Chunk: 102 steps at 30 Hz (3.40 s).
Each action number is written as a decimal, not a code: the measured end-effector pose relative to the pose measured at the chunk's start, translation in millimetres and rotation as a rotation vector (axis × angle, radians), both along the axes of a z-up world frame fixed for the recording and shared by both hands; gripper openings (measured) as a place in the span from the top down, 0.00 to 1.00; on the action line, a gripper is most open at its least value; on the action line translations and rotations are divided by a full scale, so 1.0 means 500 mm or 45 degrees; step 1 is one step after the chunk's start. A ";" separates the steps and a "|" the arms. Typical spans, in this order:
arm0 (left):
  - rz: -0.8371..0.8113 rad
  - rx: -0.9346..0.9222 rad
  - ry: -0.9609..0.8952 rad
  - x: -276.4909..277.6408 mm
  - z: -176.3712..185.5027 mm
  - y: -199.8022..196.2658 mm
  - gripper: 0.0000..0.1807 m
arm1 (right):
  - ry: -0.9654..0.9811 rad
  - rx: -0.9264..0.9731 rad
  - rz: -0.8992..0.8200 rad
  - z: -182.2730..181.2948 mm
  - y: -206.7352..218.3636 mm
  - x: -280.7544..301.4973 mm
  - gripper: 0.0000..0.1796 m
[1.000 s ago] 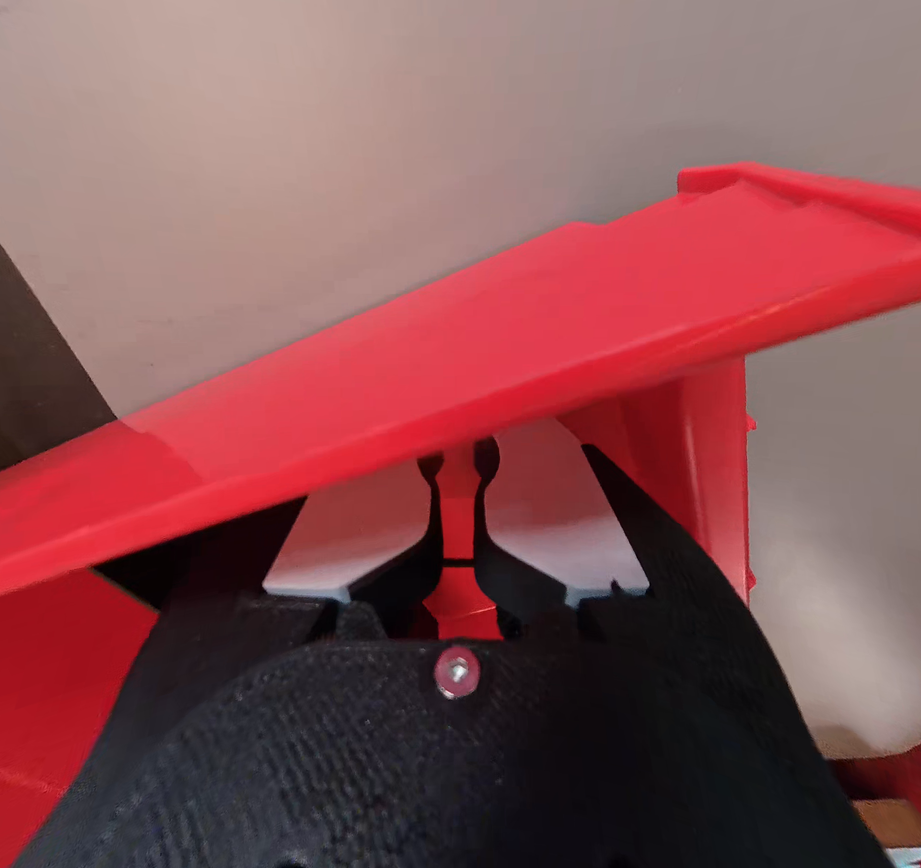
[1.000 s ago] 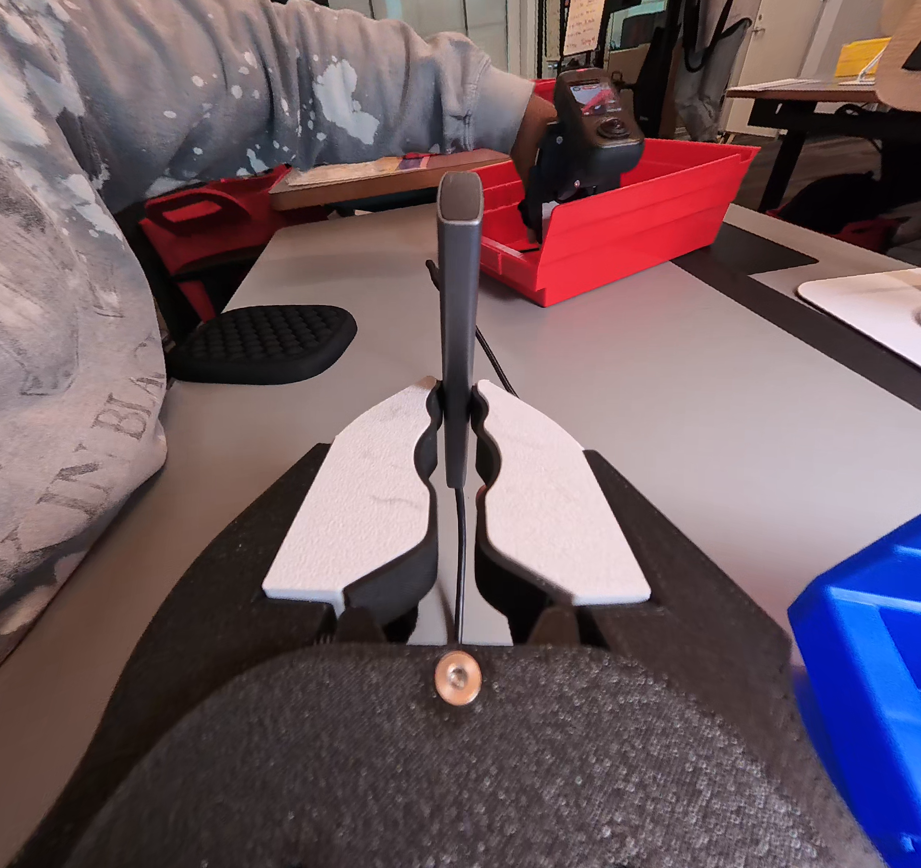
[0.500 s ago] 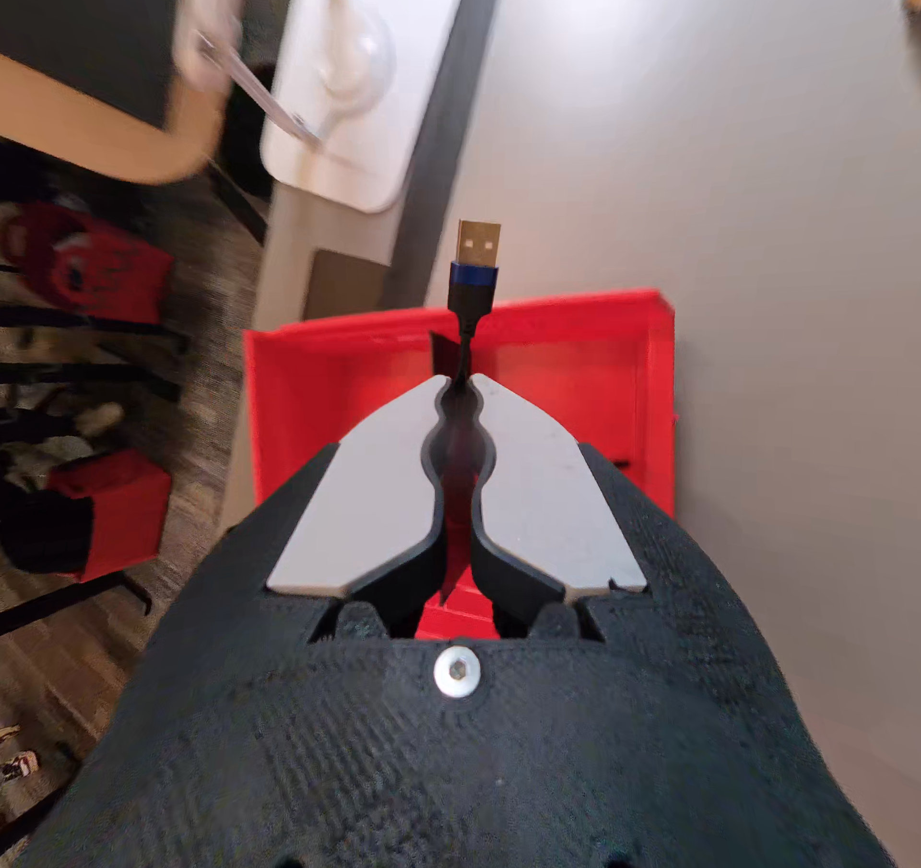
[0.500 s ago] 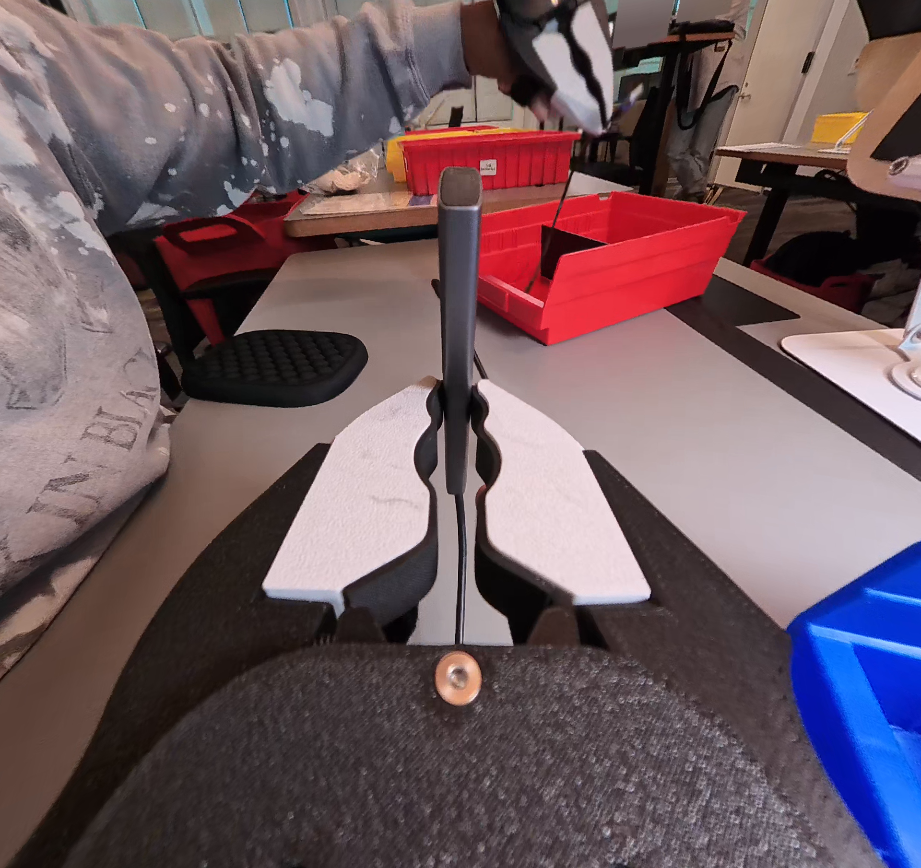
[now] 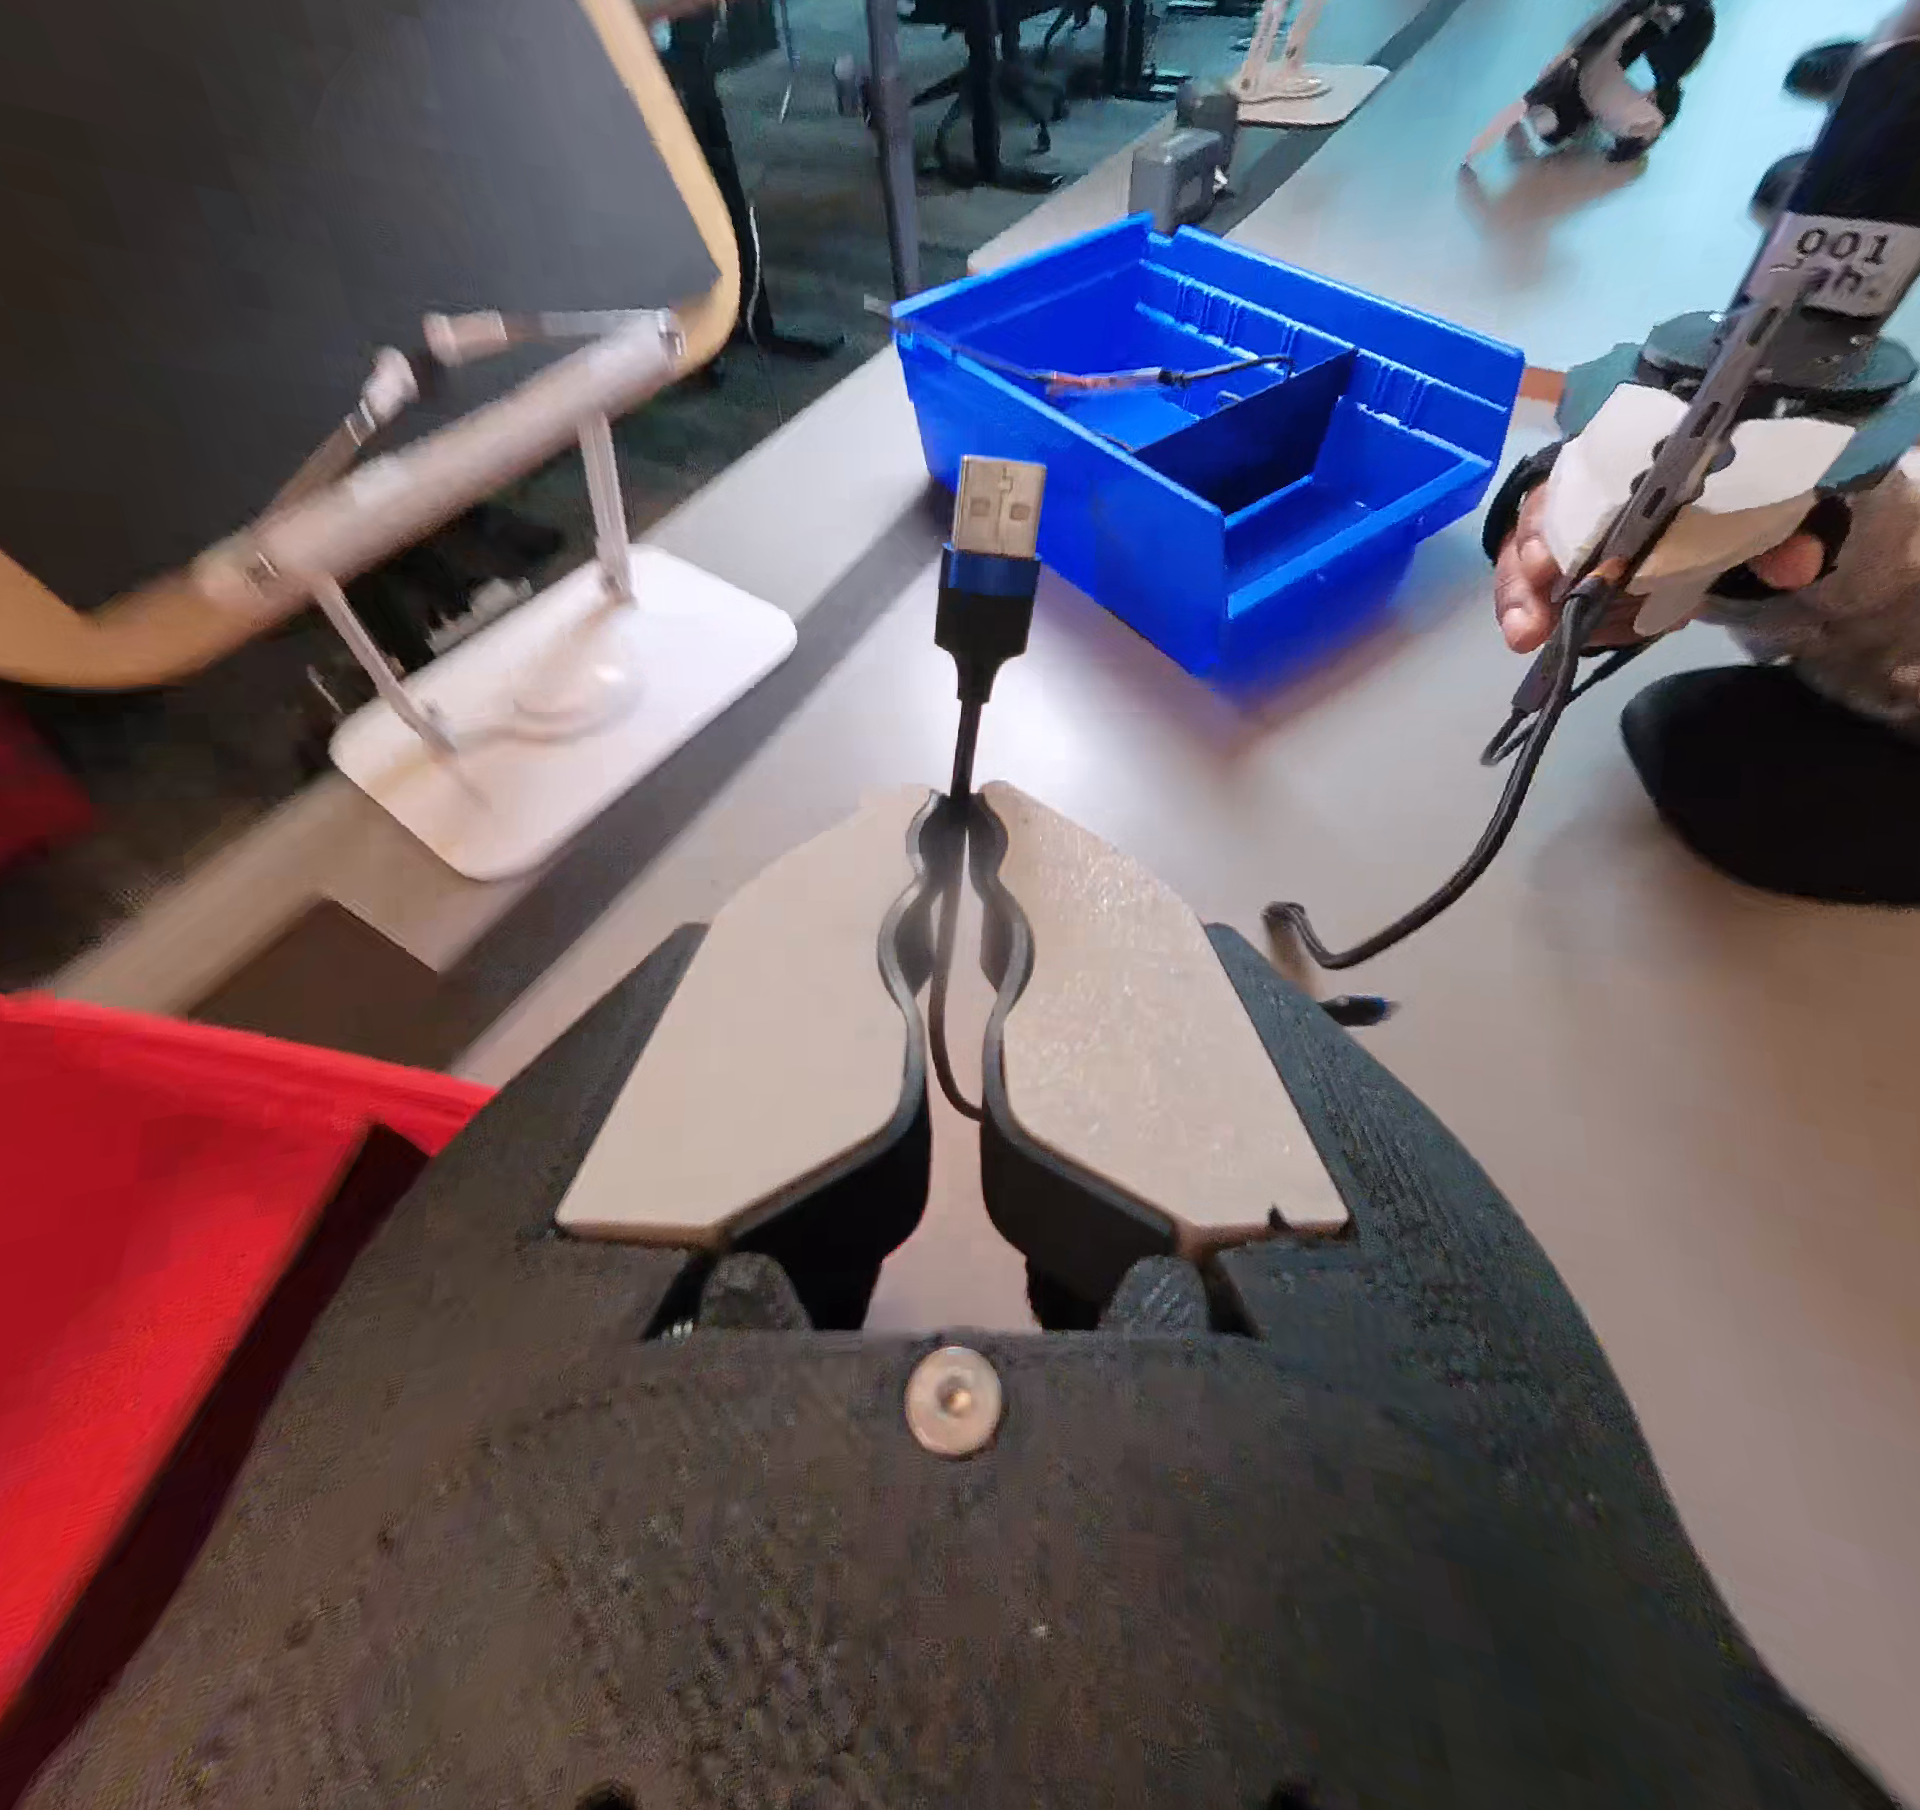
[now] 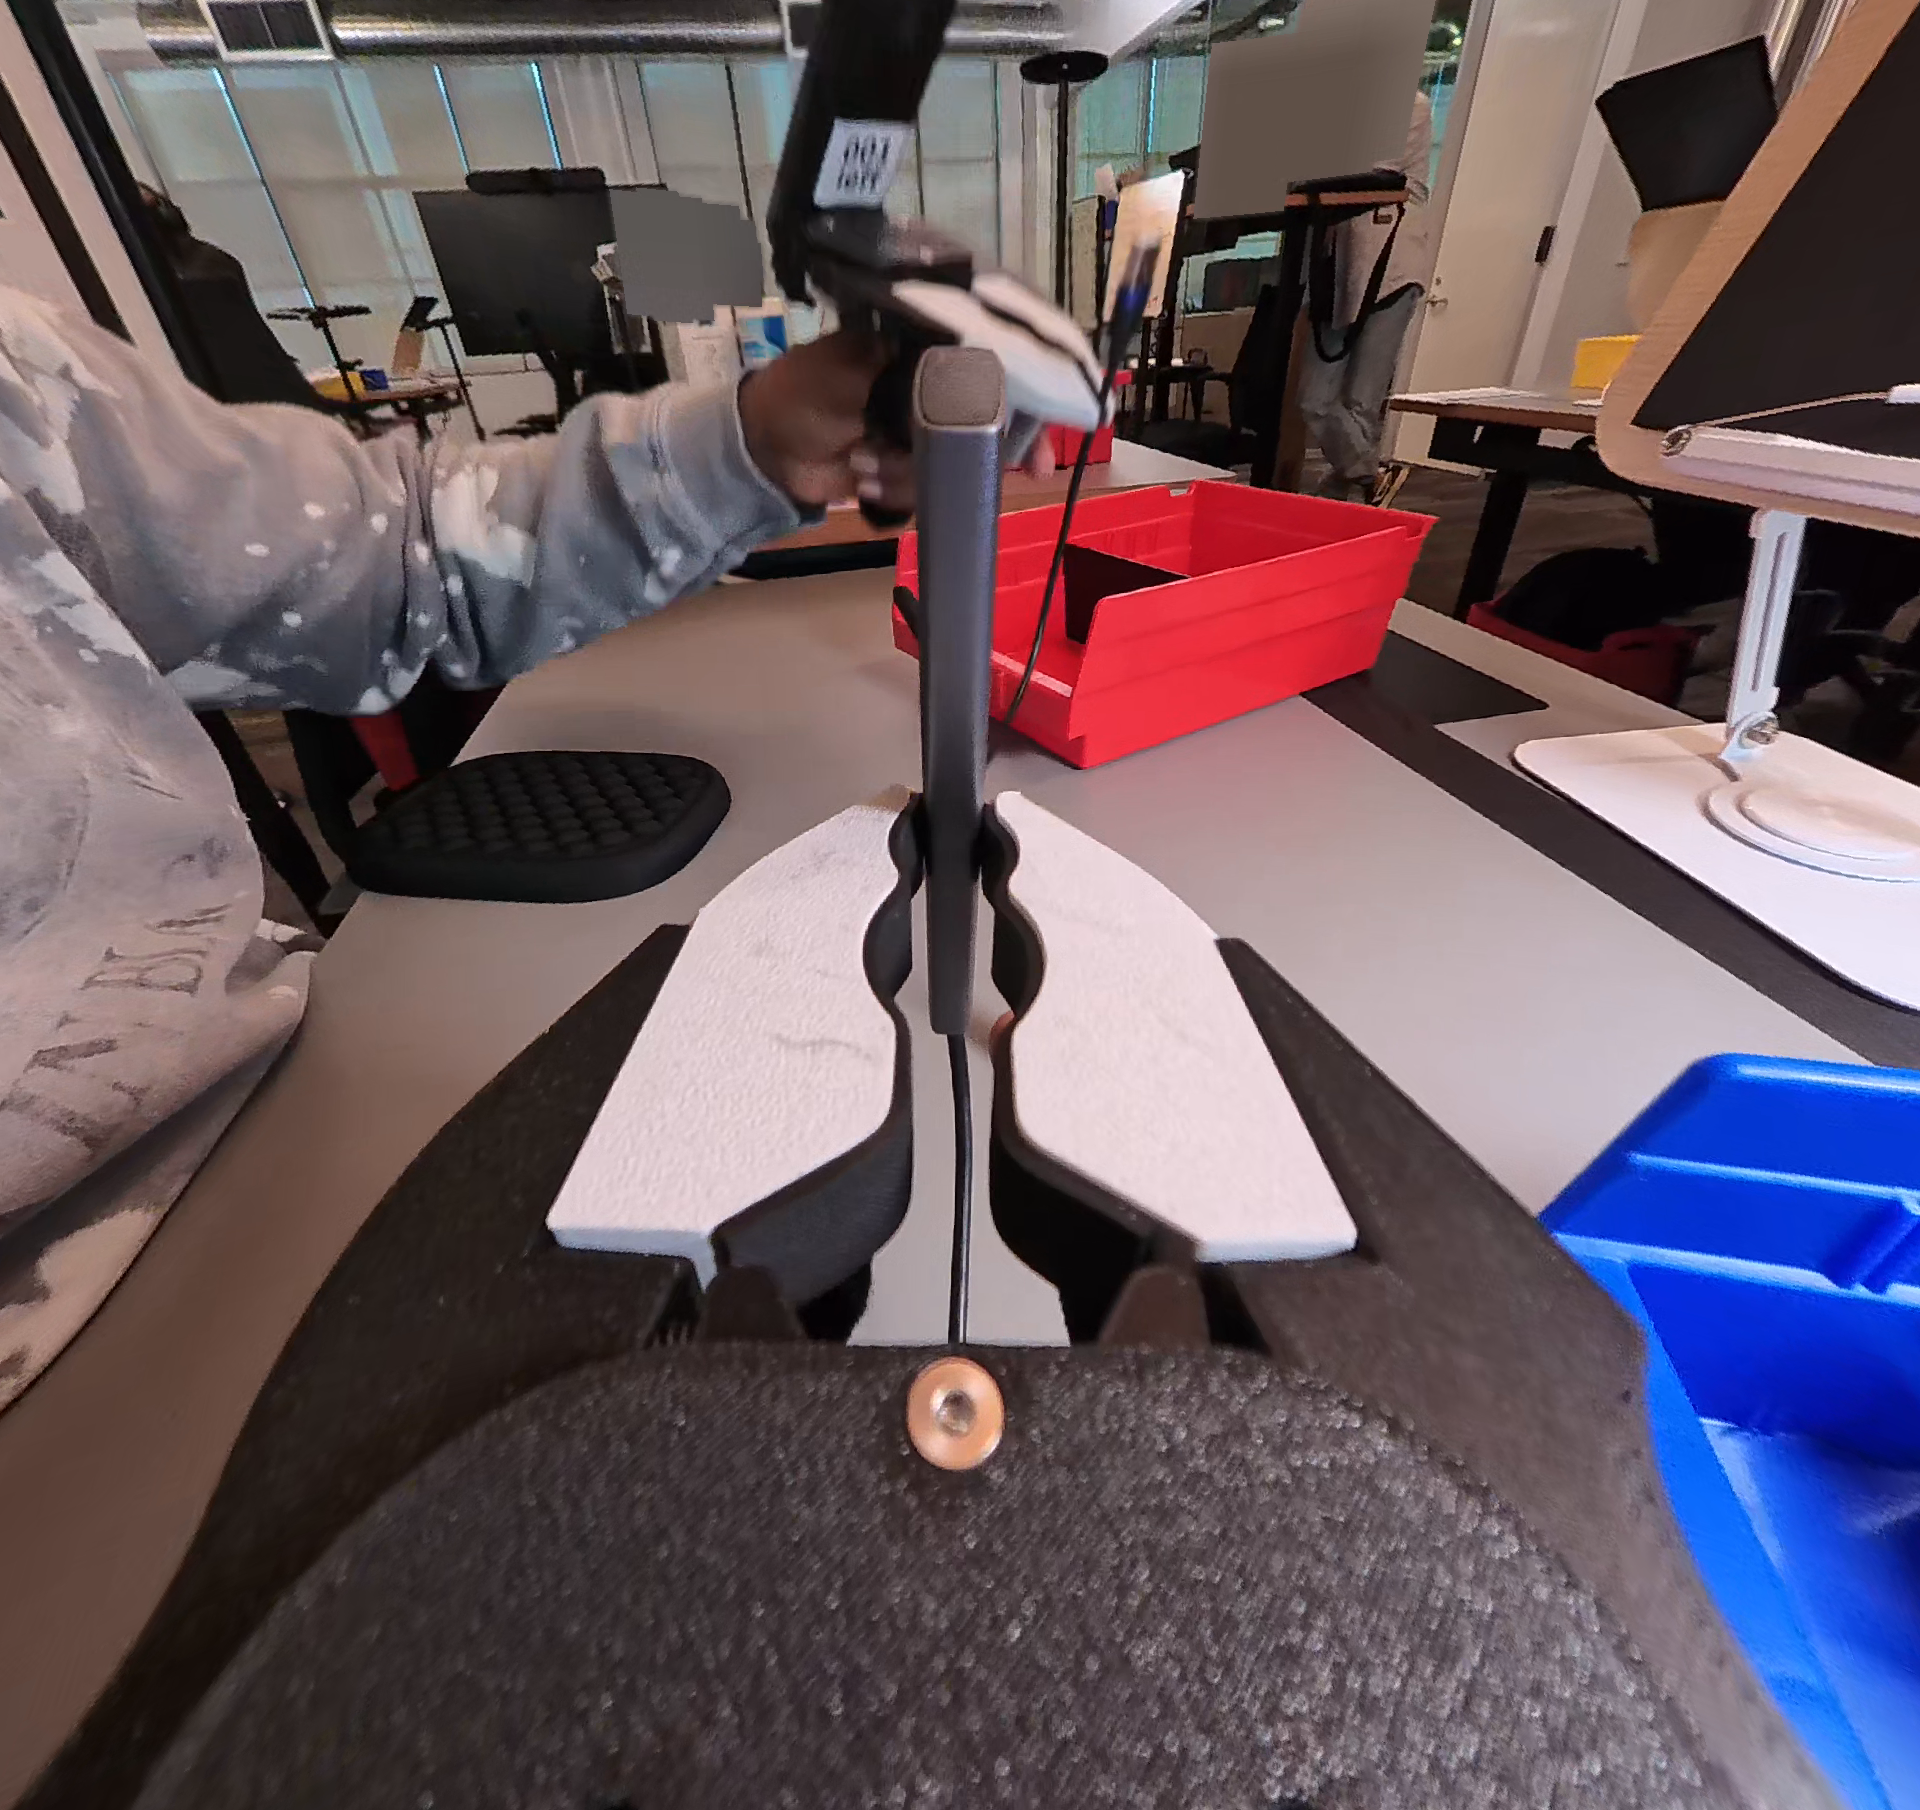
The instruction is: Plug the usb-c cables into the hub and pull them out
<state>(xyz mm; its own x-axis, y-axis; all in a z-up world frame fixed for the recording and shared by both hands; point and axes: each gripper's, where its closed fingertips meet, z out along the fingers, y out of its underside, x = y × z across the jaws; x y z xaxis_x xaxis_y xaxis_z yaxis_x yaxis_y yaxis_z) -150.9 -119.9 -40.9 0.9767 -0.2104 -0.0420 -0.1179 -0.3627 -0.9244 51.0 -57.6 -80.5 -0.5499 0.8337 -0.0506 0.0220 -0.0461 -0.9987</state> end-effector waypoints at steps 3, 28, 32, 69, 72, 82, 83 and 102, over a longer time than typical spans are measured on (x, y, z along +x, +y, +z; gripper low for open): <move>0.108 -0.125 -0.141 0.001 -0.092 -0.008 0.98 | 0.012 -0.008 -0.017 0.005 0.008 0.002 0.95; -0.651 -0.610 0.308 0.211 -0.385 0.049 0.88 | 0.131 -0.123 -0.241 0.038 0.090 0.003 0.95; -0.676 -0.613 0.219 0.215 -0.386 0.048 0.93 | 0.111 -0.136 -0.232 0.028 0.091 -0.001 0.95; -1.159 -0.809 -0.831 0.394 -0.193 -0.064 0.97 | -0.098 0.600 0.284 -0.131 -0.138 0.000 0.95; -1.187 -0.843 -0.840 0.397 -0.203 -0.071 0.97 | -0.093 0.657 0.300 -0.136 -0.148 -0.001 0.95; -1.216 -0.931 -0.834 0.402 -0.227 -0.084 0.97 | -0.084 0.898 0.277 -0.160 -0.153 0.000 0.95; -1.219 -0.937 -0.831 0.403 -0.229 -0.086 0.97 | -0.080 0.920 0.272 -0.162 -0.153 -0.001 0.95; -1.066 -0.860 -0.832 0.391 -0.236 -0.048 0.97 | -0.175 1.142 0.100 -0.187 -0.119 -0.025 0.95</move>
<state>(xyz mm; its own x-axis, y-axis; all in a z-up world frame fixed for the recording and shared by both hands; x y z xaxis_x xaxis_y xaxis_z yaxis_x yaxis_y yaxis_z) 44.4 -143.8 -158.8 0.3316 -0.5650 0.7555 -0.1312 -0.8207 -0.5561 38.3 -117.3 -174.1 -0.6440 0.5524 0.5293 0.1138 0.7533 -0.6477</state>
